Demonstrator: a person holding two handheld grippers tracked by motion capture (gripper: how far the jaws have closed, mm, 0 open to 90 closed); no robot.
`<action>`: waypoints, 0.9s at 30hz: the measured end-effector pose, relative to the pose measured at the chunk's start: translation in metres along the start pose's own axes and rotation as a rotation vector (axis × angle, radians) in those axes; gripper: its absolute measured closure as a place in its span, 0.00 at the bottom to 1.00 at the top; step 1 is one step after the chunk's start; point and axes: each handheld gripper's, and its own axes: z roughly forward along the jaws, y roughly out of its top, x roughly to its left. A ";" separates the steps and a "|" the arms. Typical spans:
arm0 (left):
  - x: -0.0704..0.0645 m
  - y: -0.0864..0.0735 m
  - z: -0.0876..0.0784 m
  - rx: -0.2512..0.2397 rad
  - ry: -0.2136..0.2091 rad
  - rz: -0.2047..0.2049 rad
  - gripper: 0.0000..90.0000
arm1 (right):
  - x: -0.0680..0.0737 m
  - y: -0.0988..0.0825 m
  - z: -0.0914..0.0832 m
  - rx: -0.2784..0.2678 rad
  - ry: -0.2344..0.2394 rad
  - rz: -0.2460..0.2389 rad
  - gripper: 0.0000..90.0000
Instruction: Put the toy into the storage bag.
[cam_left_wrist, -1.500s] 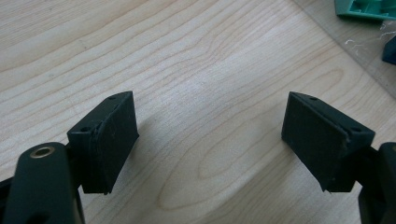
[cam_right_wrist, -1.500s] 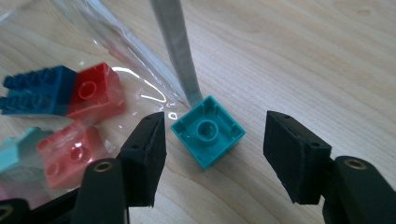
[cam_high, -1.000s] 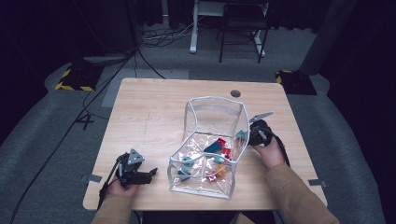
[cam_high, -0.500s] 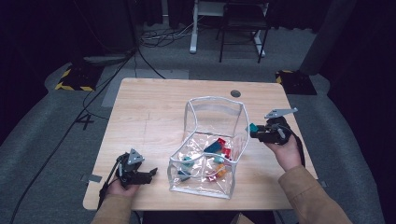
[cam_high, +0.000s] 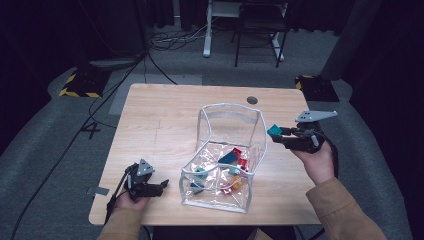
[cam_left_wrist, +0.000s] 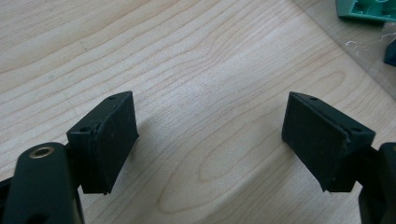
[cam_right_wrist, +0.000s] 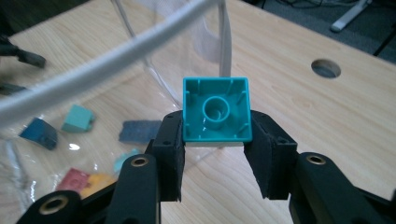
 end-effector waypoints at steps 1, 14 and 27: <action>0.000 0.000 0.000 0.000 0.000 0.000 0.20 | 0.003 0.005 -0.006 -0.017 0.007 -0.004 0.65; 0.000 0.000 0.000 0.000 0.000 0.000 0.20 | 0.021 0.036 -0.034 -0.102 0.045 -0.055 0.65; 0.000 0.000 0.000 0.001 0.001 0.002 0.20 | 0.050 0.068 -0.025 -0.114 0.109 -0.130 0.65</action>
